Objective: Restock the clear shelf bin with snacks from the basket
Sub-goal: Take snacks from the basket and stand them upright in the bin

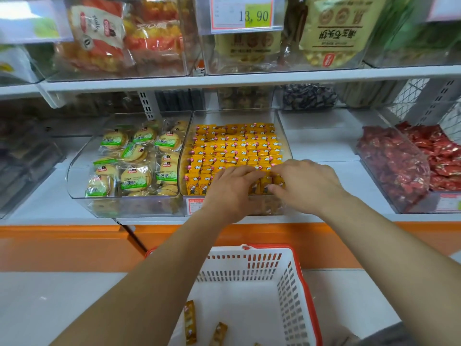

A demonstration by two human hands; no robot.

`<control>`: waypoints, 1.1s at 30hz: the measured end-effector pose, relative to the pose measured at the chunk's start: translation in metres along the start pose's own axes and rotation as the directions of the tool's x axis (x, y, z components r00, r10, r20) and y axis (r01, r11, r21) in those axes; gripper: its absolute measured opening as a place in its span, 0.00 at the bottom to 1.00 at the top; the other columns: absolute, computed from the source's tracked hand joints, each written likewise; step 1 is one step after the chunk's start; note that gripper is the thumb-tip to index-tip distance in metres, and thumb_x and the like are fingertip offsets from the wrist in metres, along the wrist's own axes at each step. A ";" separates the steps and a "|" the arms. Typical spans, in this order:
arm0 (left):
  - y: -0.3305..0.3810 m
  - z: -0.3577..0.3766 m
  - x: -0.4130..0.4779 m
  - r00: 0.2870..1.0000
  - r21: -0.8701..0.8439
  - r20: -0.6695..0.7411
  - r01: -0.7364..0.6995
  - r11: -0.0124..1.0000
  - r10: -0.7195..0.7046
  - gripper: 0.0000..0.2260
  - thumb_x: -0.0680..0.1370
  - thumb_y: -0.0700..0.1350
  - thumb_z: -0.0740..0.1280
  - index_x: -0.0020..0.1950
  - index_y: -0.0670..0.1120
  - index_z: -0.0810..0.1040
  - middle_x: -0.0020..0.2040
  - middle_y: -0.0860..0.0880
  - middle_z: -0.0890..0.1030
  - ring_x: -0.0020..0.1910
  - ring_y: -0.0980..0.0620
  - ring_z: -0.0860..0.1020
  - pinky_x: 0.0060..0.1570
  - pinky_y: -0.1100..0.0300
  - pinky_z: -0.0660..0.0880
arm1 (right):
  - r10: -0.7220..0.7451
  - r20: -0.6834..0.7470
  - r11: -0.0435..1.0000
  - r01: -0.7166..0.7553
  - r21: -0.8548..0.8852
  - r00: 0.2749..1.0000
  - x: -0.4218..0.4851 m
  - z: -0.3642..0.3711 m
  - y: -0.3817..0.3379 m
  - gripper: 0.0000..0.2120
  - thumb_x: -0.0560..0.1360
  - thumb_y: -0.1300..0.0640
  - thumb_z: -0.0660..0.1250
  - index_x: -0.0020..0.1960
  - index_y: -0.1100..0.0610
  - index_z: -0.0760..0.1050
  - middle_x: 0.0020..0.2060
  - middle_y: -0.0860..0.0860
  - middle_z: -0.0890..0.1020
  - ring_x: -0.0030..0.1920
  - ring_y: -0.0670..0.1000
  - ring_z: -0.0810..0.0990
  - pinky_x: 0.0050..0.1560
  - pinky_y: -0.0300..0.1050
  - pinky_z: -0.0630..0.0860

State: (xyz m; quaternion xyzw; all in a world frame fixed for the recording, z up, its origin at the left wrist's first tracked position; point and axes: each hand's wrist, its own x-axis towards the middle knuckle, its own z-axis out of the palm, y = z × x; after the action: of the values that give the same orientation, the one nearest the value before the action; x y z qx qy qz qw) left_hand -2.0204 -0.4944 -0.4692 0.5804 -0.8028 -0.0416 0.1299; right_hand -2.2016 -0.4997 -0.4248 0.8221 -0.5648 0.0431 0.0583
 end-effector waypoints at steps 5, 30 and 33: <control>0.000 -0.007 -0.066 0.974 -0.192 -0.226 -0.043 0.980 -0.002 0.14 0.77 0.57 0.66 0.59 0.53 0.81 0.55 0.52 0.81 0.54 0.51 0.77 0.52 0.54 0.75 | 0.023 -0.201 0.980 0.017 0.197 0.979 -0.039 -0.011 -0.012 0.12 0.74 0.37 0.63 0.52 0.41 0.78 0.49 0.42 0.82 0.50 0.51 0.80 0.39 0.45 0.67; -0.123 0.295 -0.240 0.401 0.000 0.621 0.859 0.511 -0.674 0.35 0.78 0.51 0.73 0.77 0.45 0.57 0.70 0.40 0.67 0.67 0.35 0.73 0.62 0.42 0.75 | -0.060 0.910 0.921 -0.329 0.210 0.411 -0.185 0.371 -0.107 0.24 0.70 0.52 0.76 0.62 0.55 0.72 0.59 0.54 0.75 0.58 0.56 0.76 0.53 0.48 0.75; -0.127 0.304 -0.240 0.447 -0.016 0.559 0.847 0.531 -0.698 0.28 0.77 0.48 0.73 0.70 0.45 0.61 0.64 0.40 0.71 0.61 0.35 0.77 0.56 0.42 0.77 | -0.043 0.905 0.962 -0.228 0.153 0.424 -0.187 0.376 -0.113 0.17 0.70 0.55 0.75 0.57 0.56 0.75 0.55 0.55 0.78 0.54 0.56 0.78 0.45 0.46 0.73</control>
State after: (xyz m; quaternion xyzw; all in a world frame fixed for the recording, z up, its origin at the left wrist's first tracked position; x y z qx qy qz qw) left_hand -1.9110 -0.3346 -0.8281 0.8267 -0.4314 -0.3601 -0.0269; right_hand -2.1613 -0.3410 -0.8274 0.6848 -0.5424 -0.3279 -0.3596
